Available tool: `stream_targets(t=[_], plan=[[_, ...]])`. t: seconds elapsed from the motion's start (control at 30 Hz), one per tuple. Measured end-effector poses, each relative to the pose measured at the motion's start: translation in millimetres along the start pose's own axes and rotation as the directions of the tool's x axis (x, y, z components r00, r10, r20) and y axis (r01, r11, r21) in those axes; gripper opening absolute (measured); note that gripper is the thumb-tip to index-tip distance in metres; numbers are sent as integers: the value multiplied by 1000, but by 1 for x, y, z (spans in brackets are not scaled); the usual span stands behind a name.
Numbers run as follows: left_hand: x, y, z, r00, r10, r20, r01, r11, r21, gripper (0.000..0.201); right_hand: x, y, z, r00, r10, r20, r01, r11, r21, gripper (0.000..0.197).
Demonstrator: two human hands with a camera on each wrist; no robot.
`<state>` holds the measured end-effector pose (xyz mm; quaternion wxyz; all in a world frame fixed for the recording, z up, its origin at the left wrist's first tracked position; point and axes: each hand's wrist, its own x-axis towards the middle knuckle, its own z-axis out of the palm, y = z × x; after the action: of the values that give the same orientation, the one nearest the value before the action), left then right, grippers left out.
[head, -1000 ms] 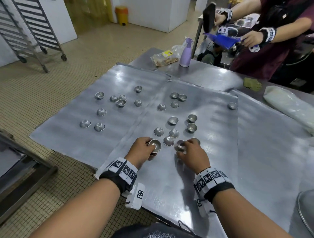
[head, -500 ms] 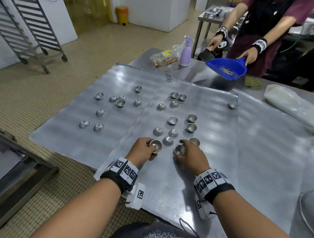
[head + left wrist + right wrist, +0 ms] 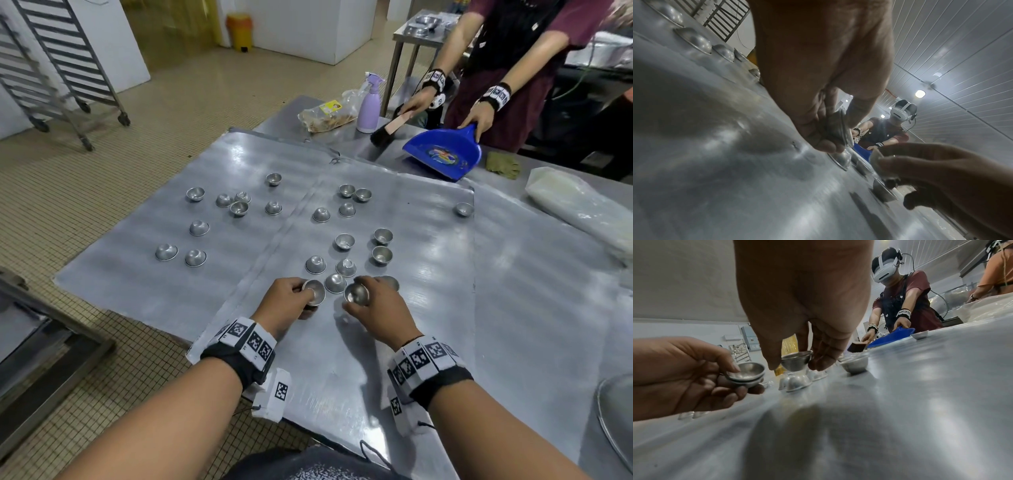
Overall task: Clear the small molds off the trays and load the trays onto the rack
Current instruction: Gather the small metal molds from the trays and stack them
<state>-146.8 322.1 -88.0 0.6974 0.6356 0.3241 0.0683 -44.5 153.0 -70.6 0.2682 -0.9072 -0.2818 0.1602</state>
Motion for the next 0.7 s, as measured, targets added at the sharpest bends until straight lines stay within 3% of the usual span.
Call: stream_targets(t=[0.17, 0.33, 0.47, 0.6, 0.7], plan=[[-3, 8, 5, 998, -44, 50, 47, 997, -64, 22, 0, -18, 0, 990, -129, -56, 136, 978, 158, 53], [-2, 14, 9, 993, -69, 92, 86, 977, -195, 22, -2, -26, 6, 985, -167, -43, 172, 975, 139, 54], [-6, 16, 12, 988, -34, 148, 58, 986, -159, 13, -5, -25, 7, 986, -163, -23, 164, 976, 140, 59], [-4, 8, 10, 999, 11, 46, -9, 999, -43, 15, -9, -16, 3, 988, -148, -32, 152, 974, 166, 58], [-2, 4, 8, 1000, 16, -20, -16, 1000, -12, 11, -1, 4, -5, 991, -62, -116, 67, 997, 42, 49]])
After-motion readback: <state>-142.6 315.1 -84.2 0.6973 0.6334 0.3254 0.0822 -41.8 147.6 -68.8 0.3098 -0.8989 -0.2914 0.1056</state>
